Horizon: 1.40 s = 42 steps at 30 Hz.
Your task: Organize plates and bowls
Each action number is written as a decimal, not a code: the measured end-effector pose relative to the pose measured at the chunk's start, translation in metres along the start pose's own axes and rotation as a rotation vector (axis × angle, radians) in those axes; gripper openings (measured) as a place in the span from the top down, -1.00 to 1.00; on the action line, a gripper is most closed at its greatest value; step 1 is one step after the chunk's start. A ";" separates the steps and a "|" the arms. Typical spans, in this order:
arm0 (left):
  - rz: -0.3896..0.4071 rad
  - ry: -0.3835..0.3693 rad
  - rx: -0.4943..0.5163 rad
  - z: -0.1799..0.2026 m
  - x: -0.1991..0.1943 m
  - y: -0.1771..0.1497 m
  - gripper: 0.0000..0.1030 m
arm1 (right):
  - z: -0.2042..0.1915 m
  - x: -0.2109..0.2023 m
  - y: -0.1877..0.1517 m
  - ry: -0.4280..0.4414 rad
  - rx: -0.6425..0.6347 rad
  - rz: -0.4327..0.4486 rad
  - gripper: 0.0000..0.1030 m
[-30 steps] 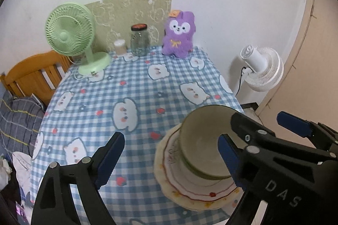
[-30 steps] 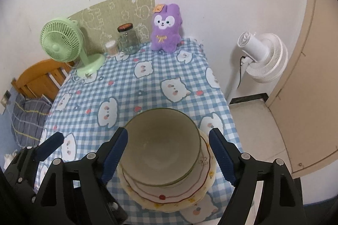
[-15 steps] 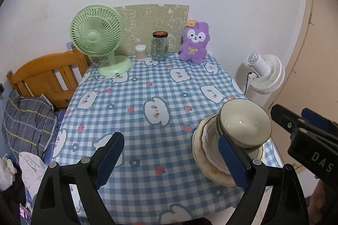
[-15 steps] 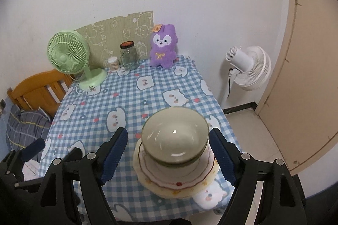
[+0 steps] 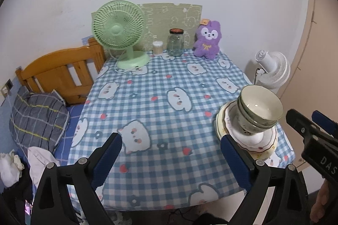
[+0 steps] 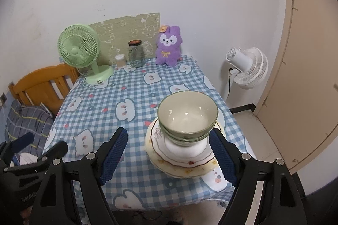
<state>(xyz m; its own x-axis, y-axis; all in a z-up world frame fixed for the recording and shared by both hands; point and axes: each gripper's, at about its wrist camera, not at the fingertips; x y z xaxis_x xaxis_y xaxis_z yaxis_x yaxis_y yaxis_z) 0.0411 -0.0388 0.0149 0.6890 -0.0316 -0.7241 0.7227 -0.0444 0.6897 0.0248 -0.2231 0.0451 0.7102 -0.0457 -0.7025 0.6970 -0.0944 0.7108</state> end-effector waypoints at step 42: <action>0.082 0.064 -0.065 0.029 0.005 -0.052 -0.89 | 0.030 0.025 -0.055 0.069 -0.013 0.044 -0.76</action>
<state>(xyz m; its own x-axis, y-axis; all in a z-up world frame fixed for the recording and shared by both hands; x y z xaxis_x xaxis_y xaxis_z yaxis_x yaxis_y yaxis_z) 0.0052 -0.0656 -0.0249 0.7467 0.0309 -0.6644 0.6642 0.0201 0.7473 0.0016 -0.2489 -0.0127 0.7450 0.0190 -0.6668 0.6658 -0.0812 0.7417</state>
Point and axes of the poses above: each gripper's, at about its wrist camera, not at the fingertips, and x roughly the way its jaws point, z to its right, y to its top, and after that the axes turned 2 degrees about y, right-handed
